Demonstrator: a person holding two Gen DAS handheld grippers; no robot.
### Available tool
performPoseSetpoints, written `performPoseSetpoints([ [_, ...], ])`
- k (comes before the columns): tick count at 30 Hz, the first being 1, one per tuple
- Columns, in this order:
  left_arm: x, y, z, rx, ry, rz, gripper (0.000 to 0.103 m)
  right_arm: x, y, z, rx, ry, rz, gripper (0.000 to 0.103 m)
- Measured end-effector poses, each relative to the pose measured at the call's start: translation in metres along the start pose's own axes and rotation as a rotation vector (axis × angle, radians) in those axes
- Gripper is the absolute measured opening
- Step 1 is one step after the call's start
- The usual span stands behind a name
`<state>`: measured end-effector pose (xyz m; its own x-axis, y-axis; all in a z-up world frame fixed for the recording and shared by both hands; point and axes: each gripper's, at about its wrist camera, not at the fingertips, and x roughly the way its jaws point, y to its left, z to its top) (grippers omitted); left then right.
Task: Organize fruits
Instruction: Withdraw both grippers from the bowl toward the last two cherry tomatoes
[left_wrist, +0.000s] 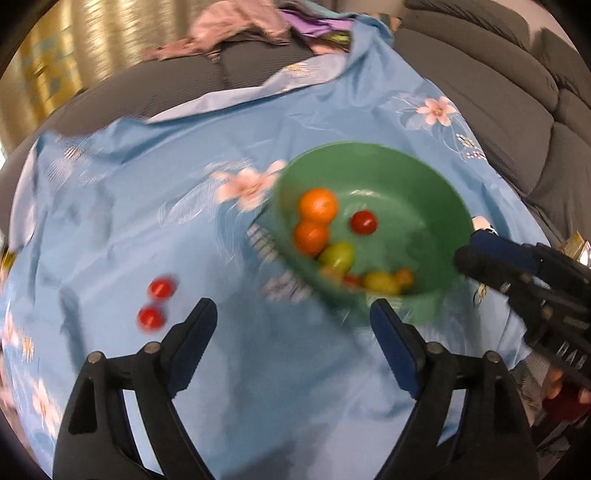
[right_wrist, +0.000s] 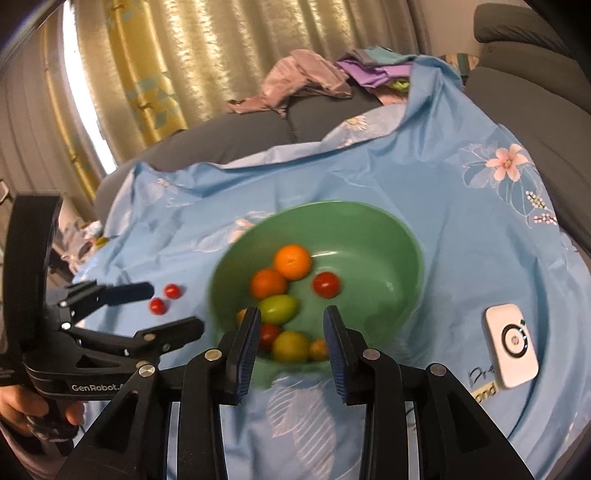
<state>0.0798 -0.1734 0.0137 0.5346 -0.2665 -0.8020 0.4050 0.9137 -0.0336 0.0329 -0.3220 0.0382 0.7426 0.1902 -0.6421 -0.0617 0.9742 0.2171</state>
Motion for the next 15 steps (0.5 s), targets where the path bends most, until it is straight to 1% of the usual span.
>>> performPoseSetpoints([
  [4, -0.026, 0.032, -0.038, -0.096, 0.014, 0.052, 0.086, -0.009, 0.025, -0.011, -0.032, 0.017, 0.044, 0.035],
  [8, -0.055, 0.054, -0.068, -0.181, -0.002, 0.073, 0.086, -0.02, 0.053, -0.02, -0.08, 0.022, 0.082, 0.035],
  [11, -0.078, 0.06, -0.087, -0.207, -0.025, 0.099, 0.086, -0.033, 0.078, -0.023, -0.12, 0.01, 0.126, 0.035],
  [15, -0.11, 0.063, -0.111, -0.232, -0.068, 0.11, 0.086, -0.048, 0.103, -0.029, -0.15, 0.001, 0.182, 0.035],
])
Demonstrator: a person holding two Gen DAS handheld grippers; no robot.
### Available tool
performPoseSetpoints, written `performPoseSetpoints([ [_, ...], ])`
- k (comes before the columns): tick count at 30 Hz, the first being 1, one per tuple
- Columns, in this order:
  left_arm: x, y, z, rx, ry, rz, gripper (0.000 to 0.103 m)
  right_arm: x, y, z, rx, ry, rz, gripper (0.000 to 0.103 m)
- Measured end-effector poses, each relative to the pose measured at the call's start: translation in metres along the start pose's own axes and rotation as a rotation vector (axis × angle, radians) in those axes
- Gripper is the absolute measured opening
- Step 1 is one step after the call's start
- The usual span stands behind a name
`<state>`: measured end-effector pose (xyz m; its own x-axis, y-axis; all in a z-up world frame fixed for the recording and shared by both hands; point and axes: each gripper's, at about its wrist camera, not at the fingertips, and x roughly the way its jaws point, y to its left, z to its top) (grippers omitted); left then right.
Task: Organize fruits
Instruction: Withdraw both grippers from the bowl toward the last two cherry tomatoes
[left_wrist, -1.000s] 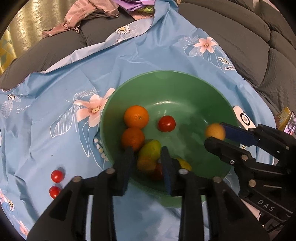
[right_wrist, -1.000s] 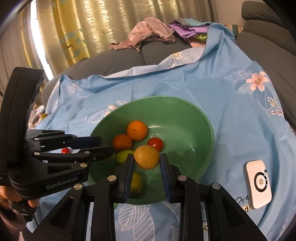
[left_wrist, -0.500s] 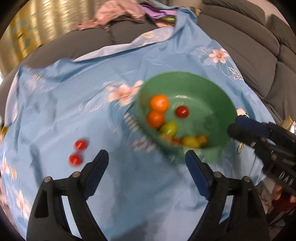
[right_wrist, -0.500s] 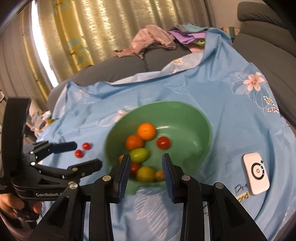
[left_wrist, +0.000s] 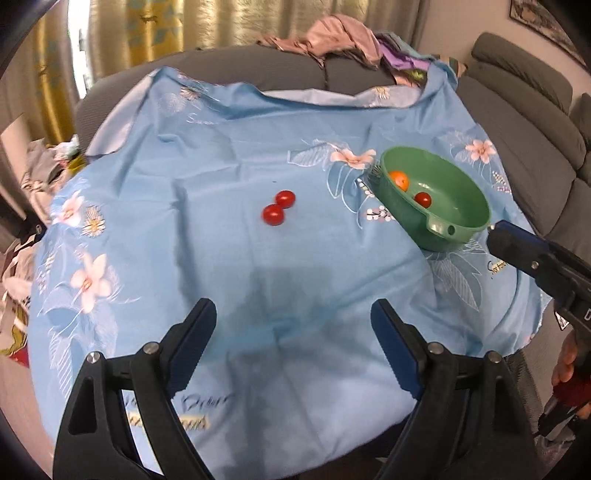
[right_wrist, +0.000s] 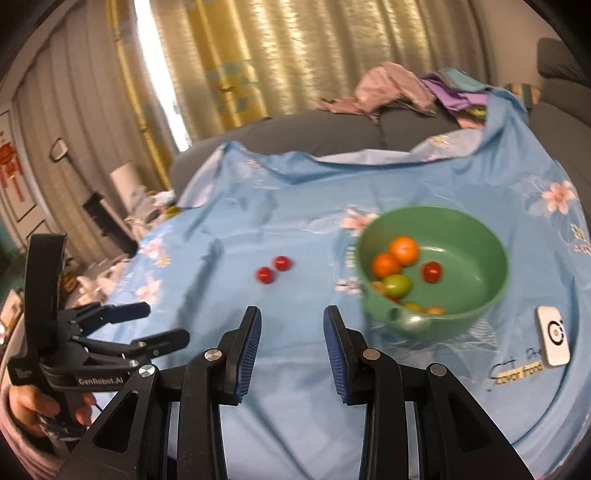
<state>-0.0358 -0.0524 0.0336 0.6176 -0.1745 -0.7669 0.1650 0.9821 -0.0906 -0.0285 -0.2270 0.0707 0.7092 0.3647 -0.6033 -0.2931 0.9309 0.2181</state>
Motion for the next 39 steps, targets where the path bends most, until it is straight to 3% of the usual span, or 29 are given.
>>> performPoseSetpoints([
  [7, -0.048, 0.004, -0.031, -0.008, -0.079, 0.01, 0.086, -0.017, 0.036, -0.018, -0.039, -0.002, 0.068, 0.035],
  [16, -0.05, 0.007, -0.04, -0.018, -0.097, 0.005, 0.086, -0.013, 0.046, -0.026, -0.077, 0.033, 0.079, 0.035],
  [27, 0.016, 0.027, 0.007, -0.017, -0.021, 0.017, 0.086, 0.062, 0.011, -0.001, -0.003, 0.113, 0.083, 0.035],
  [33, 0.071, 0.032, 0.037, 0.006, 0.025, 0.003, 0.086, 0.1, -0.012, 0.015, 0.028, 0.152, 0.067, 0.035],
  [36, 0.103, 0.03, 0.052, 0.022, 0.06, -0.019, 0.085, 0.118, -0.013, 0.021, 0.007, 0.178, 0.068, 0.035],
  [39, 0.13, 0.027, 0.065, 0.042, 0.087, -0.03, 0.077, 0.13, -0.014, 0.026, -0.005, 0.189, 0.064, 0.035],
])
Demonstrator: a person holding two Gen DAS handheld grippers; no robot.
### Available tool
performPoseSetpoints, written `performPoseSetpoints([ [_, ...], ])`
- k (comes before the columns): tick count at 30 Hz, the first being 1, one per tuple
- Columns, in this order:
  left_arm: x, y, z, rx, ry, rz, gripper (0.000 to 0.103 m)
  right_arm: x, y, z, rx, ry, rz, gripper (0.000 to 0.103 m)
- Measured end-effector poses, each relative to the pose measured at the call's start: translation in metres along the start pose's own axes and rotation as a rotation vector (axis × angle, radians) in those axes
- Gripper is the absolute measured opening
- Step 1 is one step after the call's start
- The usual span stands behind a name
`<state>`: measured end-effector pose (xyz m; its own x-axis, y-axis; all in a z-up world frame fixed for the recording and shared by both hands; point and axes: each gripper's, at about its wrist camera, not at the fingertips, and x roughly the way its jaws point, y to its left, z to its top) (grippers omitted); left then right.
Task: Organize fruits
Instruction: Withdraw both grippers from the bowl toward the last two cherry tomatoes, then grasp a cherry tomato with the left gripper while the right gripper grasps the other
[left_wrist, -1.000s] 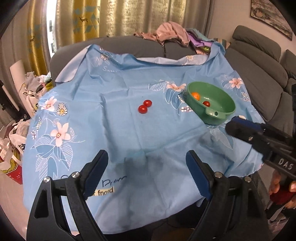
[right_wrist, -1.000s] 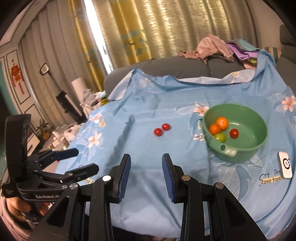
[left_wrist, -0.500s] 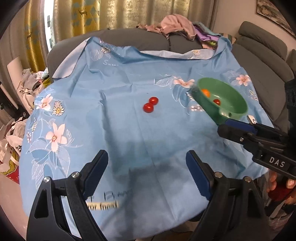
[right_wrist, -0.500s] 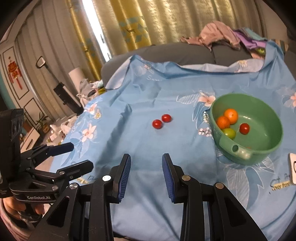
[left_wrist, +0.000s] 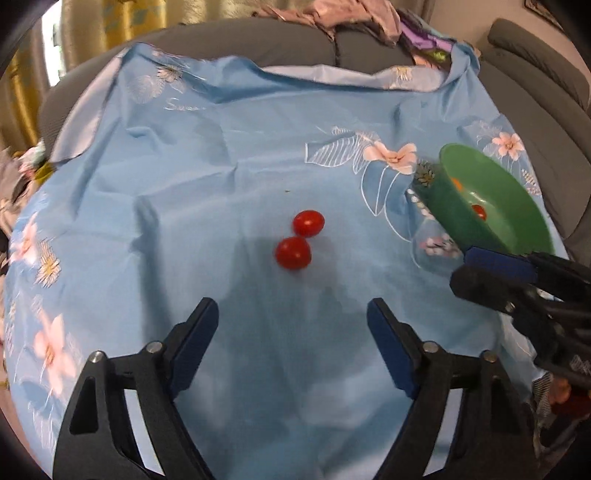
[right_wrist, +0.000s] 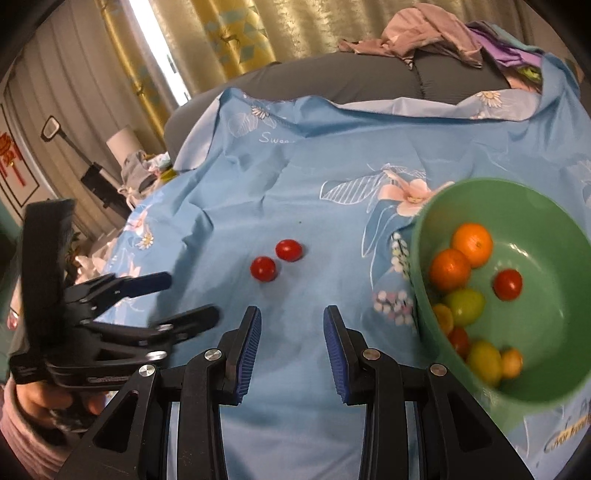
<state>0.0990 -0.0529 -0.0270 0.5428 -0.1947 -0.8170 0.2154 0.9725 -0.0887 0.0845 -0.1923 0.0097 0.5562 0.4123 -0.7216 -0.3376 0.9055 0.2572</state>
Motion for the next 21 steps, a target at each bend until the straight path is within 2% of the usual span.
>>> performPoseSetpoints([
  [2, 0.017, 0.001, 0.01, 0.007, 0.015, -0.004, 0.068, 0.007, -0.001, 0.006, -0.007, 0.006, 0.002, 0.035],
  [6, 0.042, 0.003, 0.024, 0.022, 0.048, -0.01, 0.062, 0.02, -0.003, 0.013, -0.019, 0.023, 0.001, 0.035],
  [8, 0.053, 0.004, 0.028, 0.033, 0.076, -0.016, 0.049, 0.027, -0.003, 0.016, -0.027, 0.035, -0.002, 0.035],
  [11, 0.063, 0.006, 0.03, 0.05, 0.096, -0.008, 0.036, 0.037, -0.003, 0.02, -0.039, 0.057, -0.01, 0.035],
  [16, 0.068, 0.013, 0.032, 0.024, 0.083, -0.022, 0.03, 0.052, -0.002, 0.029, -0.053, 0.08, -0.018, 0.035],
  [21, 0.056, 0.03, 0.03, -0.011, 0.047, -0.008, 0.03, 0.072, 0.001, 0.037, -0.057, 0.112, 0.006, 0.035],
])
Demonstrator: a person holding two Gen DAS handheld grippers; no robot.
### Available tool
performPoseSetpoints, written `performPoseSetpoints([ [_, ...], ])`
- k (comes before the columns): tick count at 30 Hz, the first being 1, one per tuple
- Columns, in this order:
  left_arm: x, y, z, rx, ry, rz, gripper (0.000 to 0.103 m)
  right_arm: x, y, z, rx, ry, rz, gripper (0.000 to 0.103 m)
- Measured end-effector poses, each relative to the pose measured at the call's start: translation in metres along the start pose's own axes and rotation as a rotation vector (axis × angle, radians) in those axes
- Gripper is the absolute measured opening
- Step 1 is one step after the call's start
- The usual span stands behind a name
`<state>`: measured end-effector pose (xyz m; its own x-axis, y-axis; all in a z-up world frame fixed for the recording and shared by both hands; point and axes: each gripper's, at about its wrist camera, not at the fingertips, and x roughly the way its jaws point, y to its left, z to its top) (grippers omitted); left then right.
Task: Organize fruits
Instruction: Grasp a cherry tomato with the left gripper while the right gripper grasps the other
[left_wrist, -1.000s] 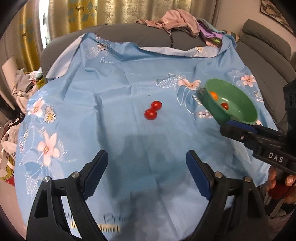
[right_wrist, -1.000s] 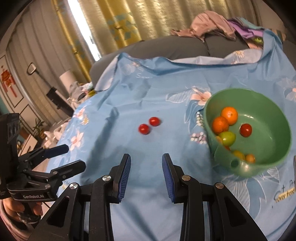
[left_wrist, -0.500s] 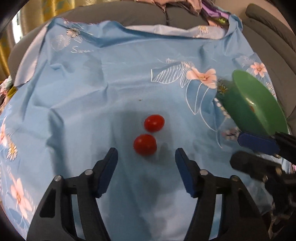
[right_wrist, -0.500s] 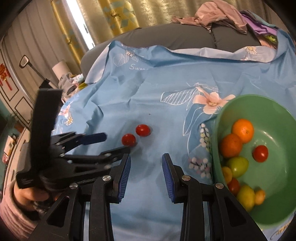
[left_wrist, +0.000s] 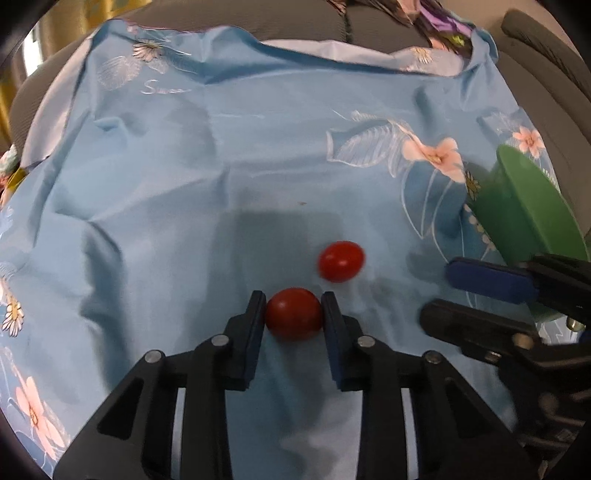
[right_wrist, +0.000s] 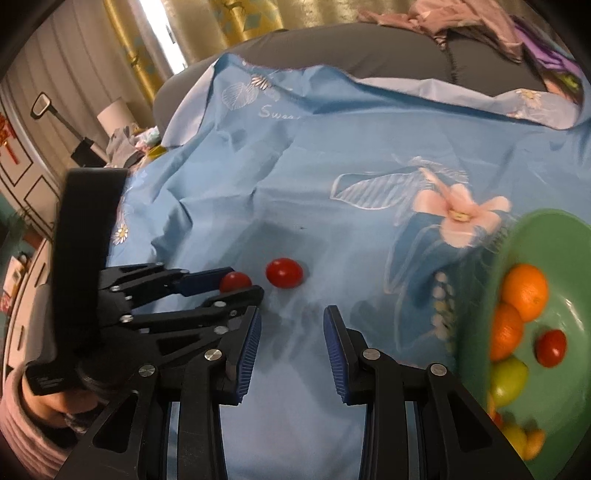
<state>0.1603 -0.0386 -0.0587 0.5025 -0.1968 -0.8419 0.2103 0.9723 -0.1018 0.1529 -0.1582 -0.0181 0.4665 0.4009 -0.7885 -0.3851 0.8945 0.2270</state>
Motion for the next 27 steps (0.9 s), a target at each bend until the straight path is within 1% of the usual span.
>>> performPoseSetpoints([
  [2, -0.012, 0.012, -0.002, -0.022, -0.022, 0.005, 0.03, 0.01, 0.003, 0.004, -0.01, 0.018, 0.011, 0.035],
  [8, -0.036, 0.034, -0.008, -0.056, -0.063, 0.016, 0.03, 0.037, 0.011, 0.019, -0.034, 0.048, -0.004, 0.035],
  [12, -0.043, 0.041, -0.013, -0.065, -0.07, 0.013, 0.03, 0.053, 0.015, 0.03, -0.053, 0.066, -0.044, 0.035],
  [16, -0.044, 0.043, -0.013, -0.068, -0.075, 0.004, 0.03, 0.067, 0.014, 0.033, -0.044, 0.104, -0.048, 0.035],
  [20, -0.044, 0.043, -0.013, -0.068, -0.078, -0.003, 0.03, 0.069, 0.017, 0.035, -0.062, 0.087, -0.038, 0.035],
  [21, -0.044, 0.043, -0.014, -0.068, -0.078, -0.005, 0.03, 0.07, 0.017, 0.035, -0.065, 0.083, -0.04, 0.033],
  [24, -0.045, 0.044, -0.015, -0.067, -0.076, -0.005, 0.03, 0.069, 0.021, 0.035, -0.078, 0.081, -0.05, 0.032],
  [27, -0.05, 0.042, -0.015, -0.066, -0.083, -0.003, 0.03, 0.06, 0.023, 0.033, -0.075, 0.061, -0.054, 0.032],
])
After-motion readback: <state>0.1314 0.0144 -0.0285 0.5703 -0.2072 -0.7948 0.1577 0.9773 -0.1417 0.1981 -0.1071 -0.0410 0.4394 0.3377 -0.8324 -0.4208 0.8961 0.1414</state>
